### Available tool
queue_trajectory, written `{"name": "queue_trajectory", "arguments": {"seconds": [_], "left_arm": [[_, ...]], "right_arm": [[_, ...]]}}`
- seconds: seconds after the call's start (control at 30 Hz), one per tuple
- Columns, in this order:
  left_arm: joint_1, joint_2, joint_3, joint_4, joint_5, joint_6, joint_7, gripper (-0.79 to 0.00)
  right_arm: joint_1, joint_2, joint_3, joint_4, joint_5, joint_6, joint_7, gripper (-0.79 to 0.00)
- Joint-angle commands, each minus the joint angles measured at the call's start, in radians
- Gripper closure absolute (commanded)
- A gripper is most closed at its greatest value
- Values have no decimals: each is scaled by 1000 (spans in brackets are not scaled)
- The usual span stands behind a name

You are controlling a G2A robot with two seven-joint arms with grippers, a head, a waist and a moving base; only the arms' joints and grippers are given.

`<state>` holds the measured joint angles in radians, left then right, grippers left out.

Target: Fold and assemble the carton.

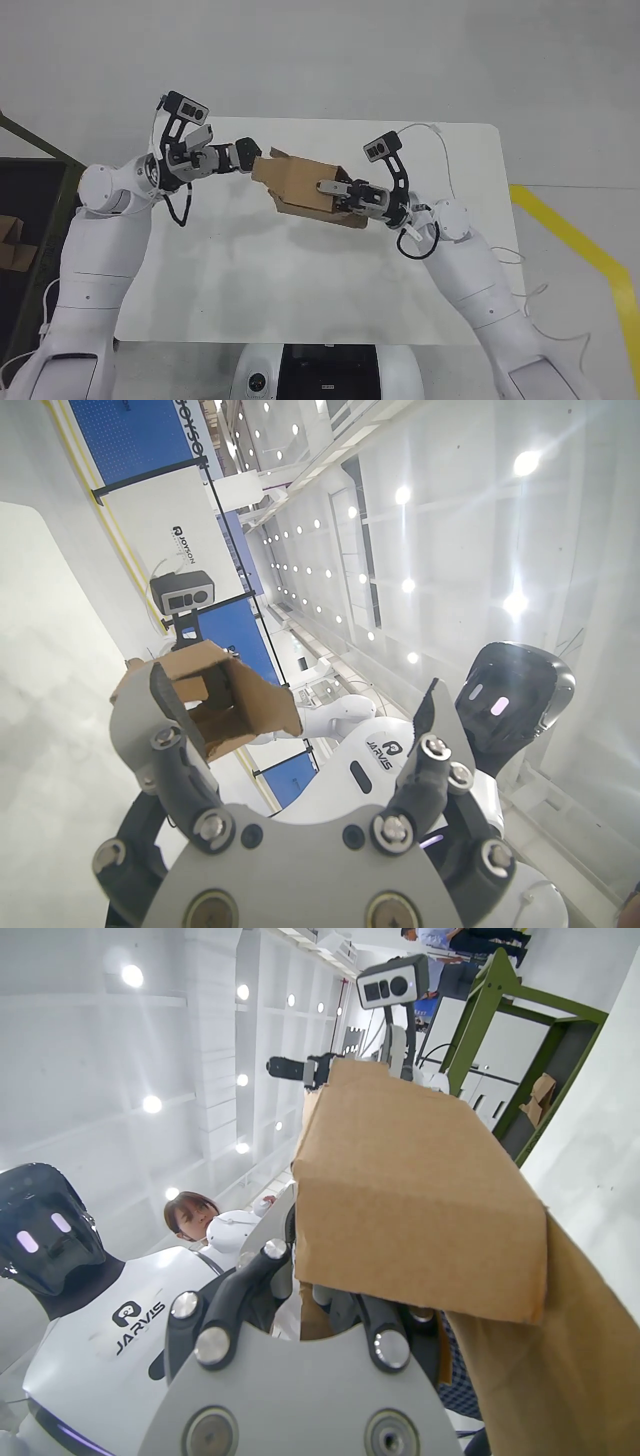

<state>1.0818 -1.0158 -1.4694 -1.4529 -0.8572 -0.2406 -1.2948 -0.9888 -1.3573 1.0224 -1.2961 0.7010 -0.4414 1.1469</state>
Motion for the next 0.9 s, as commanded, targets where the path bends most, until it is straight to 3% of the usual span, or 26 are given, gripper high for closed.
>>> {"name": "queue_trajectory", "arguments": {"seconds": [0.0,0.33,0.87], "left_arm": [[-6,-1,5,0,1,1,-1,-785],[-32,-9,48,6,-6,-6,-21,-785],[9,-11,54,-29,-12,0,-28,-785]], "right_arm": [[-2,-1,-8,-7,-5,0,12,0],[8,-6,-33,-17,-27,6,20,0],[23,-9,-20,-13,2,6,0,0]]}}
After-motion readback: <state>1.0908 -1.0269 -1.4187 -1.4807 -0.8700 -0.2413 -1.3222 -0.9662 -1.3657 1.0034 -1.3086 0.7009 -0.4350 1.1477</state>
